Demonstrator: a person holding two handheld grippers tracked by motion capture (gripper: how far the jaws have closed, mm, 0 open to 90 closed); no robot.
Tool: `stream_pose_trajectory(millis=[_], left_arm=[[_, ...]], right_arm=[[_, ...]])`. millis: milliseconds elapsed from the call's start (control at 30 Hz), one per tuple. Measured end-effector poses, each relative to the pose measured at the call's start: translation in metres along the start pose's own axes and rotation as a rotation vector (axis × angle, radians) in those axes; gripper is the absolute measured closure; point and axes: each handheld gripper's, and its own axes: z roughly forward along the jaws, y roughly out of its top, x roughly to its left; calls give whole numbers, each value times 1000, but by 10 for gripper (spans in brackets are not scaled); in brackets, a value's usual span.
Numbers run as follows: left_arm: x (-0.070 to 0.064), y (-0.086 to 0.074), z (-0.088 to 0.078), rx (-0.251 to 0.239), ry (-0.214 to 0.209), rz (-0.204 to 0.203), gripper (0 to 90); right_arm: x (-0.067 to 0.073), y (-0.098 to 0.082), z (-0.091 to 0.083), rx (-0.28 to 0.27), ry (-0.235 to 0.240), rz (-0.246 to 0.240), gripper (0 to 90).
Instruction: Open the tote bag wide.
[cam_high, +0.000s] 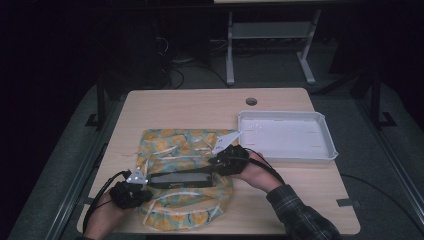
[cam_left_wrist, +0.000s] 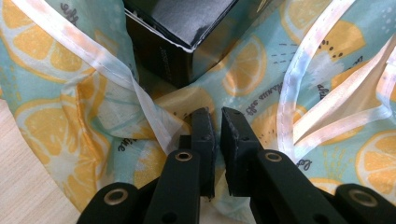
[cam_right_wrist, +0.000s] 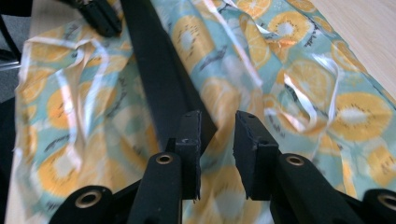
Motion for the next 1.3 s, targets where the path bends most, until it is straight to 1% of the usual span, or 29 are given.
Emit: stream_pose_trajectory(millis=[33,100,133,200,233,300,400,433,500,533,567,633,733,833,867,900,933,967,1067,1133,1200,1233,1300], left_arm=[[0,0,0,0,0,1,831],[0,0,0,1,0,1,831],[0,0,0,2,0,2,831],[-1,0,0,4,2,4,831],[-1,0,0,1,4,3,831],[-1,0,0,1,4,4,832],[-1,0,0,4,2,5,831],[-1,0,0,4,2,4,831],[-1,0,0,1,4,3,831],[-1,0,0,0,5,4,831],[-1,0,0,0,6,3,831],[-1,0,0,0,6,4,831],[-1,0,0,2,3,4,831],[-1,0,0,2,5,4,827],[-1,0,-1,2,-3,0,804],[-1,0,-1,-6,-11,-4,772],[-1,0,-4,-14,-13,-2,760],[-2,0,-8,-29,-15,-9,752],[-2,3,-25,-93,-24,-5,736],[-1,7,-36,-131,-22,-1,734],[2,12,-45,-166,-11,5,729],[4,15,-48,-179,-7,1,725],[9,22,-53,-200,15,11,719]], right_arm=[[-2,1,4,12,-13,-10,774],[-5,2,11,13,-35,-10,835],[-6,3,13,13,-54,6,856],[-12,2,16,10,-81,26,875],[-14,1,18,9,-85,39,878],[-19,-2,22,27,-100,40,879],[-23,-10,29,53,-91,62,879],[-24,-13,32,67,-92,54,879],[-25,-18,39,90,-81,60,878],[-25,-20,43,104,-76,50,878],[-25,-22,46,115,-71,56,878],[-25,-25,51,139,-65,48,879],[-24,-28,57,153,-62,34,882],[-25,-28,56,149,-53,45,882],[-25,-28,57,145,-50,50,883],[-26,-29,56,146,-49,50,882],[-26,-29,57,145,-48,50,882],[-26,-29,57,144,-49,51,882],[-26,-29,56,142,-49,54,883],[-26,-29,57,143,-47,53,883],[-26,-29,56,144,-49,51,883],[-25,-29,56,144,-49,55,883],[-25,-29,56,144,-52,52,883]])
